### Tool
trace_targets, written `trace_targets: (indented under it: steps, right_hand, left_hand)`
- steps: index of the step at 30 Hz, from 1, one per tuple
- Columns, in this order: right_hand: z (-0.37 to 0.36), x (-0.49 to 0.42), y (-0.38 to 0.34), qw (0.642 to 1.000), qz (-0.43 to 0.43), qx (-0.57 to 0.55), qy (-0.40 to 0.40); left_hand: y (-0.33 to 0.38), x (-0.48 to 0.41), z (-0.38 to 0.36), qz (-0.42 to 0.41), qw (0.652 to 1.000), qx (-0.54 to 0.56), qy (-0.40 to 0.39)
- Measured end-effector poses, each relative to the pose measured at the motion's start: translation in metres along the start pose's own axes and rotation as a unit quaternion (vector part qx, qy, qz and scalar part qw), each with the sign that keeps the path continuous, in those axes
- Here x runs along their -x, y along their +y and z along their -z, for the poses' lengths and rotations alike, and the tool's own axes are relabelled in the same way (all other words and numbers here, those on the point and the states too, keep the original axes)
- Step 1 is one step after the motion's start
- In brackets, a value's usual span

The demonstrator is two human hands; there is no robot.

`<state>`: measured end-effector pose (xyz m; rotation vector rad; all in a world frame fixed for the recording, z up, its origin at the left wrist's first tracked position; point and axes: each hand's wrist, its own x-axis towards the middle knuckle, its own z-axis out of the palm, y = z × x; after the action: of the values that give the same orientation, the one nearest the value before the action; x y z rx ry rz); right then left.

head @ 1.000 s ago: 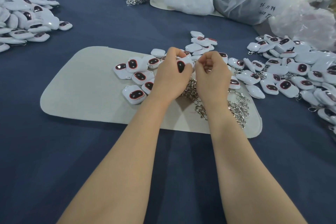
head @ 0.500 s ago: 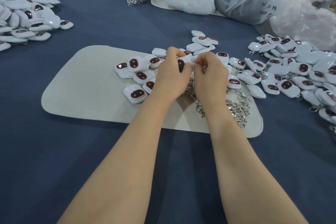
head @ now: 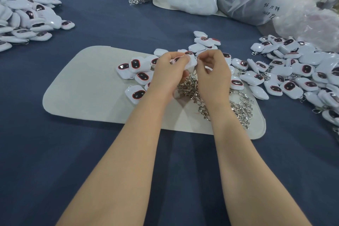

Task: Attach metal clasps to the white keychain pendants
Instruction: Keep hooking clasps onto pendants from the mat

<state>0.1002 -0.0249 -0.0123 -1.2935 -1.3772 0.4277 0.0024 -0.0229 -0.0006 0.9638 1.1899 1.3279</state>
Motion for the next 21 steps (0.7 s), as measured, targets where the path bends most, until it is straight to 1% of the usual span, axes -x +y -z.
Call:
trace_targets:
  steps: [2, 4, 7, 9, 11, 15, 21]
  right_hand:
    - [-0.0010, -0.0003, -0.0011, 1.000, -0.003, -0.014, -0.002]
    - [-0.0020, -0.0001, -0.0014, 1.000, -0.001, -0.018, 0.000]
    - [-0.0028, 0.0001, -0.0006, 1.000, 0.001, -0.013, 0.011]
    - [-0.0030, 0.0002, 0.0006, 1.000, 0.010, 0.006, 0.021]
    - [-0.0024, 0.0005, 0.0014, 0.999, 0.024, 0.030, 0.031]
    - [-0.0030, 0.0012, 0.0019, 0.997, 0.031, 0.073, 0.018]
    - [-0.0061, 0.0015, 0.0038, 0.994, 0.041, 0.100, 0.005]
  left_hand:
    - [0.0037, -0.0007, -0.0002, 0.054, 0.995, 0.080, -0.003]
    - [0.0061, -0.0012, 0.0001, 0.090, 0.987, 0.132, -0.007]
    - [0.0085, 0.0006, 0.0014, 0.112, 0.981, 0.159, -0.021]
    - [0.0078, 0.0018, 0.0021, 0.104, 0.982, 0.153, -0.019]
    - [0.0050, 0.0017, 0.0018, 0.076, 0.989, 0.128, -0.005]
    - [-0.0001, -0.0001, 0.0016, -0.028, 0.998, 0.016, 0.048]
    - [-0.0010, 0.0009, -0.0008, -0.138, 0.983, -0.101, 0.066]
